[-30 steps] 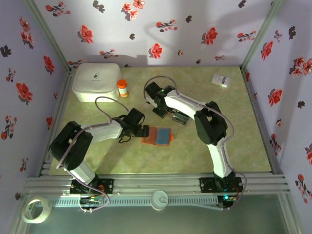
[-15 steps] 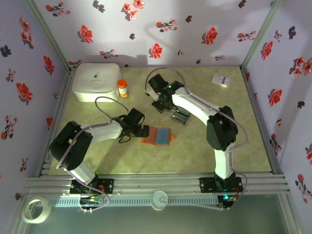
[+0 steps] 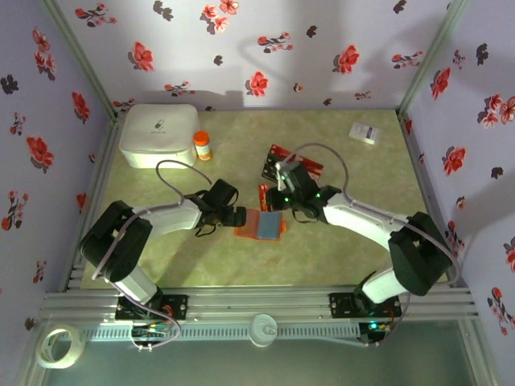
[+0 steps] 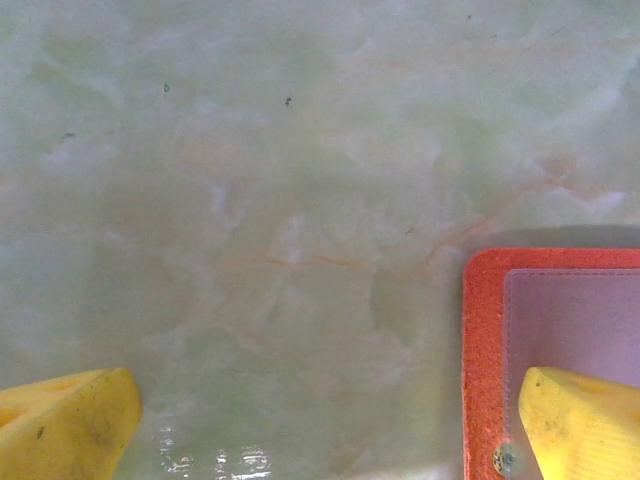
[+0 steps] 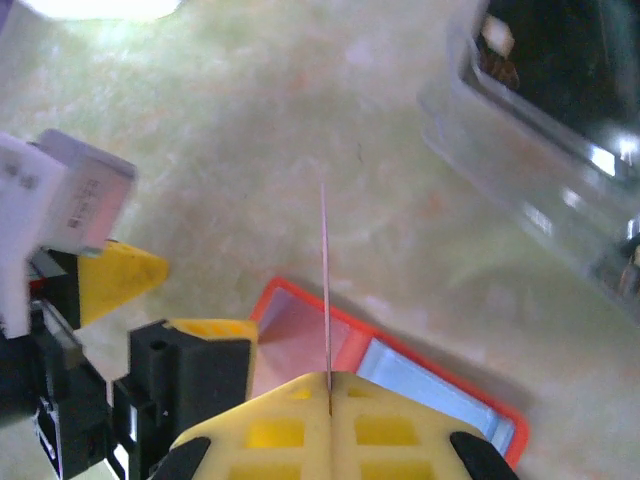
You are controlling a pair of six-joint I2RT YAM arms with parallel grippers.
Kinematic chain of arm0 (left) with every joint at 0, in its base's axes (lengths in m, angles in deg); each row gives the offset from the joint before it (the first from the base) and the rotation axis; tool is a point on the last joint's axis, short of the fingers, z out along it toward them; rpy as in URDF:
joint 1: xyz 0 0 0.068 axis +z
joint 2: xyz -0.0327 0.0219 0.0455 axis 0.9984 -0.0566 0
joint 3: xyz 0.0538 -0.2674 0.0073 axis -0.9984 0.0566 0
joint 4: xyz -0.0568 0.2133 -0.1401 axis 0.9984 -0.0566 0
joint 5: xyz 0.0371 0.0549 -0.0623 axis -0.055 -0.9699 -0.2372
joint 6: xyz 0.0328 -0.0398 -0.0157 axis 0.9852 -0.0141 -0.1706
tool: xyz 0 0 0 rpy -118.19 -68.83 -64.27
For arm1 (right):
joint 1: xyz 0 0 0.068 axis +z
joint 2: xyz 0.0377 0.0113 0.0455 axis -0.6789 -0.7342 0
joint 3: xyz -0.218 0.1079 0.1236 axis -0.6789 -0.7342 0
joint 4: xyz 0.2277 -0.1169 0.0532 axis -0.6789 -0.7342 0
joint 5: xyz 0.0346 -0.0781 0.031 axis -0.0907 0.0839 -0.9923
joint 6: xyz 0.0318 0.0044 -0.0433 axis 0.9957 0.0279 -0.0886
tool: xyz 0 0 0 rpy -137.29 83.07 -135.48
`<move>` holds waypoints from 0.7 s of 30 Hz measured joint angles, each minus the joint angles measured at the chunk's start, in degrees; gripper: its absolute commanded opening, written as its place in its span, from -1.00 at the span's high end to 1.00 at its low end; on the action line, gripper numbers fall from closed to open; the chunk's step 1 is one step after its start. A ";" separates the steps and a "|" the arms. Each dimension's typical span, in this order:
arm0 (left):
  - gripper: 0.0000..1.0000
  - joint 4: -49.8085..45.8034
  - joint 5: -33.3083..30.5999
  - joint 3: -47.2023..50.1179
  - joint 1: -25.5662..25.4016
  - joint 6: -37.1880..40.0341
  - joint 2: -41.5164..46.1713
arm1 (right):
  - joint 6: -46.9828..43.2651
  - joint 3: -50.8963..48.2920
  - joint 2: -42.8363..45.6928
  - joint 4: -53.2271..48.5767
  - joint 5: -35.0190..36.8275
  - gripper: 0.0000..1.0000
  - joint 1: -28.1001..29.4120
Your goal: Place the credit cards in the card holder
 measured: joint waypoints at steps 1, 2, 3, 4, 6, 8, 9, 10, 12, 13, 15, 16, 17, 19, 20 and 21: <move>-1.00 0.11 0.00 0.07 0.00 -0.04 0.07 | 2.58 -2.67 0.74 2.78 -0.02 1.00 0.13; -1.00 0.13 0.00 0.11 0.00 -0.07 0.11 | 5.86 -5.75 1.66 6.14 0.04 1.00 0.35; -1.00 0.17 0.00 0.15 0.00 -0.07 0.15 | 8.63 -8.28 2.43 8.85 0.11 1.00 0.61; -0.99 0.33 0.00 0.31 0.00 -0.11 0.24 | 10.80 -10.27 3.02 11.26 0.33 1.00 0.94; -1.00 0.79 0.02 0.68 0.00 -0.28 0.50 | 15.43 -14.12 4.31 16.24 1.27 1.00 2.10; -1.00 1.07 0.02 0.87 0.00 -0.33 0.59 | 18.82 -16.98 5.09 20.46 2.43 1.00 3.28; -1.00 1.16 0.02 0.87 0.00 -0.44 0.59 | 20.39 -18.29 5.33 22.67 3.04 1.00 3.82; -1.00 1.18 0.00 0.90 0.00 -0.48 0.59 | 21.68 -19.56 5.44 24.63 3.58 1.00 4.28; -1.00 1.25 0.00 0.96 0.00 -0.50 0.63 | 24.20 -21.86 5.38 28.26 4.68 1.00 5.18; -1.00 1.29 0.00 1.03 0.00 -0.50 0.70 | 25.16 -22.75 5.35 29.70 5.14 1.00 5.53; -1.00 1.51 0.02 1.18 0.00 -0.50 0.81 | 26.69 -24.06 4.96 32.22 6.10 1.00 6.12; -1.00 1.55 0.00 1.18 0.00 -0.50 0.81 | 27.17 -24.39 4.66 33.33 6.51 1.00 6.36; -1.00 1.55 0.02 1.18 0.00 -0.50 0.81 | 27.71 -24.74 4.22 34.51 6.86 1.00 6.64; -1.00 1.57 0.00 1.18 0.00 -0.50 0.81 | 28.59 -25.55 3.28 37.09 7.67 1.00 7.13; -1.00 1.57 0.00 1.18 0.00 -0.50 0.81 | 28.92 -25.90 2.89 37.97 7.89 1.00 7.26; -1.00 1.57 0.00 1.18 0.00 -0.52 0.81 | 29.24 -26.36 2.38 38.99 8.11 1.00 7.39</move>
